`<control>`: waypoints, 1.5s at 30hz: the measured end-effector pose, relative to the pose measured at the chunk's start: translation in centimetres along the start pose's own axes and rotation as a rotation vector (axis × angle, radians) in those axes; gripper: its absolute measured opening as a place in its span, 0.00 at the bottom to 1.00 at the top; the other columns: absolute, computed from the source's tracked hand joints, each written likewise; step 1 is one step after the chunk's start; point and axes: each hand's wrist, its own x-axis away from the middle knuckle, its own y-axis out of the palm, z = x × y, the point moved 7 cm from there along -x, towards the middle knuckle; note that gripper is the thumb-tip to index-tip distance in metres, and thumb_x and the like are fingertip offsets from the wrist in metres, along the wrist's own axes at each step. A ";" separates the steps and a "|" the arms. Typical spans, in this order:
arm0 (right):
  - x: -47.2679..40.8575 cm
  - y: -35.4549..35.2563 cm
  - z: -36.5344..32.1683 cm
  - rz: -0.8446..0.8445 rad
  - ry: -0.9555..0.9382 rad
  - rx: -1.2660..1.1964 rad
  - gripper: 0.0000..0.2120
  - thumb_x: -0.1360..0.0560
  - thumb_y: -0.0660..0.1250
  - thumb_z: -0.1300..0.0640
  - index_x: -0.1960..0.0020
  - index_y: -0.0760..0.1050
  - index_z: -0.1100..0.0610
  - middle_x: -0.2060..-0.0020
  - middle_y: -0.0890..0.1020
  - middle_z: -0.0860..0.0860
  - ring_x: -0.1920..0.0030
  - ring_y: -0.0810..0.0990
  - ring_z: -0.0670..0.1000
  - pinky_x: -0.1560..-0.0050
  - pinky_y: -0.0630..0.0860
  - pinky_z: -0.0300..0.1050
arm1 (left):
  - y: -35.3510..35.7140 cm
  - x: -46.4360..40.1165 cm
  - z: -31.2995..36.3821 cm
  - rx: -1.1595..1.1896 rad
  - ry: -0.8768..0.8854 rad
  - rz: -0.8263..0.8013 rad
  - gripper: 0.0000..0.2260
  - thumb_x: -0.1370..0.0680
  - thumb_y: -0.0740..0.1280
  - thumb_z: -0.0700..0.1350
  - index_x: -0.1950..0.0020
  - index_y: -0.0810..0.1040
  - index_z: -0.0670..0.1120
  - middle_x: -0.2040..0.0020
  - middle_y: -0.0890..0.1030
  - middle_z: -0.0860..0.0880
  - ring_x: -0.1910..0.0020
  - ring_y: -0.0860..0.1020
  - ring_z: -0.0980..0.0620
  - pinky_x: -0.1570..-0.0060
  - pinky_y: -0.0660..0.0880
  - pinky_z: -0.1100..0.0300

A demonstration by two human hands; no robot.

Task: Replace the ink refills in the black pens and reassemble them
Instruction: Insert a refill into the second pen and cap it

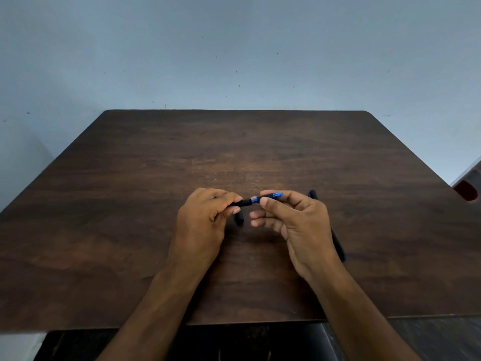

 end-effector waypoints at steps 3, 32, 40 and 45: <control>-0.1 -0.1 0.1 -0.002 0.001 0.032 0.07 0.26 0.72 0.68 0.48 0.83 0.67 0.58 0.87 0.61 0.60 0.87 0.61 0.56 0.86 0.54 | -0.1 0.0 0.1 -0.008 0.005 -0.001 0.08 0.26 0.74 0.40 0.48 0.86 0.47 0.53 0.84 0.53 0.53 0.78 0.53 0.51 0.71 0.67; 0.1 -1.0 -3.1 -0.078 -0.150 0.404 0.14 0.27 0.76 0.64 0.43 0.82 0.56 0.61 0.86 0.56 0.65 0.85 0.52 0.65 0.82 0.43 | -0.1 0.0 0.0 0.002 -0.008 0.000 0.07 0.26 0.74 0.41 0.49 0.86 0.47 0.54 0.84 0.53 0.54 0.78 0.53 0.53 0.71 0.64; -0.1 -1.2 -3.8 -0.031 -0.225 0.707 0.01 0.24 0.74 0.58 0.53 0.84 0.54 0.68 0.86 0.52 0.72 0.83 0.49 0.68 0.80 0.38 | -0.2 0.0 0.1 -0.019 0.005 0.001 0.08 0.27 0.74 0.41 0.48 0.86 0.47 0.54 0.84 0.53 0.54 0.78 0.52 0.54 0.73 0.61; -0.1 -0.8 -3.9 0.022 -0.251 0.867 0.12 0.24 0.71 0.46 0.62 0.81 0.51 0.72 0.83 0.50 0.74 0.80 0.46 0.71 0.79 0.41 | -0.3 0.0 0.2 -0.024 0.011 0.002 0.08 0.27 0.74 0.41 0.48 0.86 0.46 0.54 0.84 0.52 0.54 0.78 0.52 0.54 0.74 0.62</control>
